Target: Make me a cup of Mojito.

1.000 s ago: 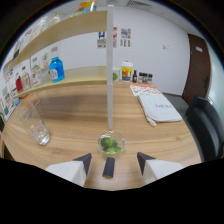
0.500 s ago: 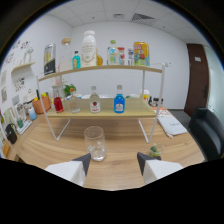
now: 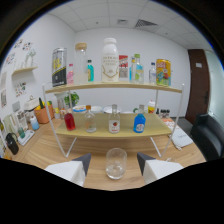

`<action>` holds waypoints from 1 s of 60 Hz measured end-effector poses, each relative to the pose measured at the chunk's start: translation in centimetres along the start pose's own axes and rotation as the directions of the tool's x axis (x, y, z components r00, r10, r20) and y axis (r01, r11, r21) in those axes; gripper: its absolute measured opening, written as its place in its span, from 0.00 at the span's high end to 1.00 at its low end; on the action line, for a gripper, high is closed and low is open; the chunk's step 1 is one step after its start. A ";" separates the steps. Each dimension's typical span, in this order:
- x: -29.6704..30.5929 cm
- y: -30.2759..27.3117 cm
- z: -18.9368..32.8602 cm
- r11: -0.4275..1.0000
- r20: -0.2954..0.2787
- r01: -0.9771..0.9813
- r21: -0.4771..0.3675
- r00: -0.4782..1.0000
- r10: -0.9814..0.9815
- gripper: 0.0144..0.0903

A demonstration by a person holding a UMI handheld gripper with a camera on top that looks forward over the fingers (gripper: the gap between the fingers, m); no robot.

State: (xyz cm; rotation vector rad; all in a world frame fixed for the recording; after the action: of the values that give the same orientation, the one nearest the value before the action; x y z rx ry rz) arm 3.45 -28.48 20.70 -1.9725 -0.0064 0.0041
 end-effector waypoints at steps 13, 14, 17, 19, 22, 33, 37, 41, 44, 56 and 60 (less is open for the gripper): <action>-0.3 -4.7 5.9 0.999 0.007 0.010 0.041 1.000 -0.010 0.06; -0.3 -4.9 6.4 0.999 0.002 0.010 0.040 1.000 -0.011 0.06; 0.1 -5.5 8.1 0.999 -0.010 0.007 0.032 1.000 -0.007 0.06; 0.0 -5.9 9.1 1.000 -0.006 0.002 0.031 1.000 -0.002 0.07; 0.1 -6.1 10.8 1.000 -0.003 -0.002 0.024 1.000 0.002 0.09; -0.1 -4.8 15.3 0.999 0.003 0.000 -0.049 1.000 0.000 0.32; -0.2 -4.3 16.3 0.998 0.007 0.002 -0.067 1.000 -0.002 0.46; -0.2 -4.1 16.9 0.998 0.005 0.004 -0.070 1.000 -0.004 0.57; 0.0 -4.0 17.1 0.997 -0.003 0.009 -0.071 1.000 -0.009 0.61; 0.2 -4.0 17.2 0.997 -0.012 -0.012 -0.075 1.000 0.011 0.73; 0.4 -3.9 16.9 0.997 -0.023 -0.015 -0.079 1.000 0.013 0.73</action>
State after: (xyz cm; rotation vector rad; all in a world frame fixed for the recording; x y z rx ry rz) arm 3.76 -11.36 17.70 -2.0516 0.0222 -0.0087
